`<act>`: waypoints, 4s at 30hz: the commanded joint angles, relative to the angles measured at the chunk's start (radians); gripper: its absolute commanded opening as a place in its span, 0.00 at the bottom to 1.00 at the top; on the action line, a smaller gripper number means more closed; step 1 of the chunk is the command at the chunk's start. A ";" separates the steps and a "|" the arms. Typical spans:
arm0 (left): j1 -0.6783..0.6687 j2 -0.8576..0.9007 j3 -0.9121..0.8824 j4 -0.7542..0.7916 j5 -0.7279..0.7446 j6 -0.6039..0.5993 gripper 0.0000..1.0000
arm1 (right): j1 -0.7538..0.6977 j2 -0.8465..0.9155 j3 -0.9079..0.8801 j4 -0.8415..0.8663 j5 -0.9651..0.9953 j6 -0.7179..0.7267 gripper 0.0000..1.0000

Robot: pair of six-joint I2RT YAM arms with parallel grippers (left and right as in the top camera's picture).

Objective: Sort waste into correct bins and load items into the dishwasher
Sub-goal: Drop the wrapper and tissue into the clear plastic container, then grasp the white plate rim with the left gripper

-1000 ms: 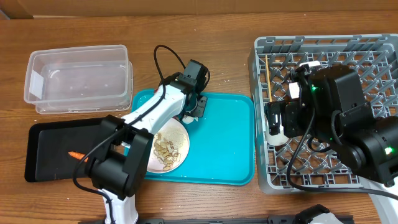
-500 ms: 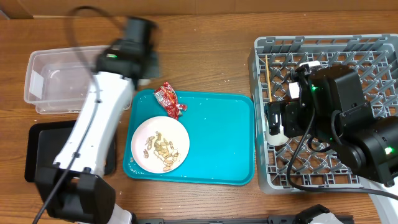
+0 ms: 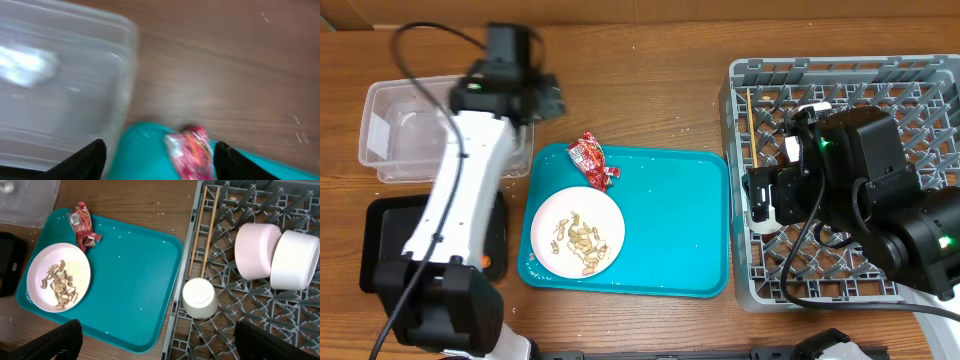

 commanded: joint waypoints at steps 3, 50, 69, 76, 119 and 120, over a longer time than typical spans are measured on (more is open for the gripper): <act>-0.159 0.073 -0.154 0.077 -0.021 0.006 0.75 | -0.002 -0.002 0.011 0.005 -0.010 0.007 1.00; 0.095 0.000 0.346 -0.460 0.072 0.159 0.52 | -0.002 -0.002 0.011 -0.047 -0.010 0.007 1.00; -0.491 0.003 -0.315 -0.213 -0.069 -0.009 0.31 | -0.002 -0.002 0.011 -0.047 -0.010 0.007 1.00; -0.538 0.004 -0.472 0.027 -0.206 -0.163 0.27 | -0.002 -0.002 0.011 -0.046 -0.010 0.007 1.00; -0.483 -0.096 -0.298 -0.137 -0.126 -0.336 0.04 | -0.002 -0.002 0.011 -0.047 -0.010 0.007 1.00; -0.472 -0.131 -0.298 -0.153 -0.127 -0.338 0.04 | -0.002 -0.002 0.011 -0.047 -0.010 0.007 1.00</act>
